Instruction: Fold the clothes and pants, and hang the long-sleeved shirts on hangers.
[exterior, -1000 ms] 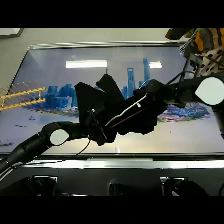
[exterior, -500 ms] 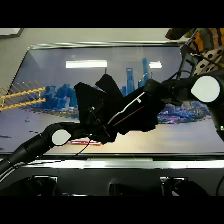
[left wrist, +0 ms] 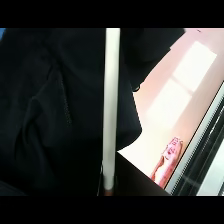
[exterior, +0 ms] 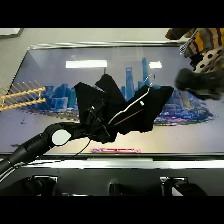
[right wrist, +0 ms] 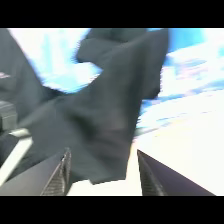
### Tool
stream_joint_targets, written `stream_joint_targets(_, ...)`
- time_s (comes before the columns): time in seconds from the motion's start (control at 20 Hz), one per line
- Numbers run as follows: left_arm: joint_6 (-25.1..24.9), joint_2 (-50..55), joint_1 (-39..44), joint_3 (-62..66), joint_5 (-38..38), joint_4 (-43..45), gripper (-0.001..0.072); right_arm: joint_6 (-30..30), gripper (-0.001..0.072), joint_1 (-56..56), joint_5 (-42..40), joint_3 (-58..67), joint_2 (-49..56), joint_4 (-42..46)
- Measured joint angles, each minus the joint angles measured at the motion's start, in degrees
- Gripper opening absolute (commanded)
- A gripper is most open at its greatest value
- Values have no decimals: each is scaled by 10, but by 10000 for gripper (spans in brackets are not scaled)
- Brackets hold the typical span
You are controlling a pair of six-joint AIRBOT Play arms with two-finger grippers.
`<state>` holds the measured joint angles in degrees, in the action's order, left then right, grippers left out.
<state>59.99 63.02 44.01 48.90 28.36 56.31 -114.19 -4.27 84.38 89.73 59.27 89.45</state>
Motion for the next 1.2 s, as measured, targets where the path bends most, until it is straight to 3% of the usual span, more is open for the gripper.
stream_joint_targets(0.15, 0, 0, 0, 0, 1, 0, 22, 188, 515, 90, 48, 8, 19, -70)
stream_joint_targets(0.2, 0, 0, 0, 0, 0, 0, 22, 266, 554, 107, 58, 8, 28, -90)
stream_joint_targets(0.4, -1, 0, 0, 0, 0, 0, 22, 581, 552, 111, 72, 7, 75, -173)
stream_joint_targets(0.55, -1, 0, 0, 0, 0, 0, 22, 736, 552, 81, 53, 7, 116, -198)
stream_joint_targets(0.75, -1, 0, 0, 0, 1, 0, 22, 855, 550, 50, 18, 7, 172, -226)
stream_joint_targets(1.05, -1, 0, 0, 0, 1, 0, 22, 940, 510, 40, -1, 7, 233, -271)
stream_joint_targets(1.2, -1, 0, 0, 0, 1, 0, 22, 963, 323, 39, -2, 7, 252, -287)
